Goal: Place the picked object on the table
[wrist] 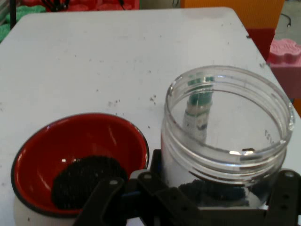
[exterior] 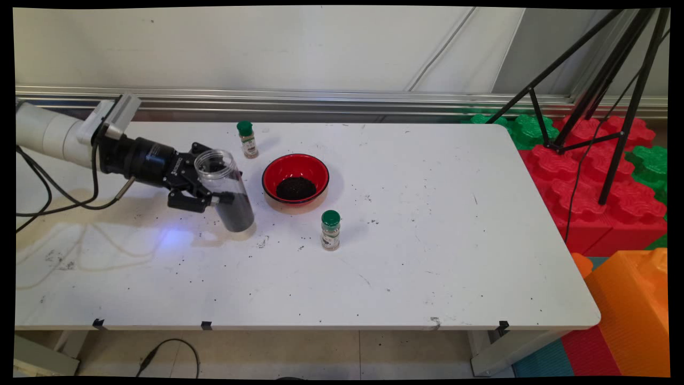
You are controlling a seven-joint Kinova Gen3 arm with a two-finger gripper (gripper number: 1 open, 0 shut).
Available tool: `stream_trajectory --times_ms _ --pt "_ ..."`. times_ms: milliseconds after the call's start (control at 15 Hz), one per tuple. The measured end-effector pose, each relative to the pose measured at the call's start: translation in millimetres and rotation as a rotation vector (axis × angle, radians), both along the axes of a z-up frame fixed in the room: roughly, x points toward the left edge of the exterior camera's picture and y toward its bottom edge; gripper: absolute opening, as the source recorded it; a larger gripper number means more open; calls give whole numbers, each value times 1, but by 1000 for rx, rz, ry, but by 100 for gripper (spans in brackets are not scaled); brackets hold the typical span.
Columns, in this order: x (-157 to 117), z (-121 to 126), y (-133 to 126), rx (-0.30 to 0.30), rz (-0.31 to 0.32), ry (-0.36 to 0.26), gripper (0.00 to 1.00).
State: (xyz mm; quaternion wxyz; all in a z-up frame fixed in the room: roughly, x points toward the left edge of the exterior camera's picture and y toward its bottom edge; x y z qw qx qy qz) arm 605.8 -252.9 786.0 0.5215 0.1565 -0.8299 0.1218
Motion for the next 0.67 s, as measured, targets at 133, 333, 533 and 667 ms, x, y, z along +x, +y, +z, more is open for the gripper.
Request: stream_trajectory --times_ms 133,333,533,667 --pt "4 -5 2 4 0 -11 0" --pt "9 -13 5 9 2 -27 0" --pt "14 -22 8 16 5 -43 0" --pt "17 -26 10 19 8 -49 0"
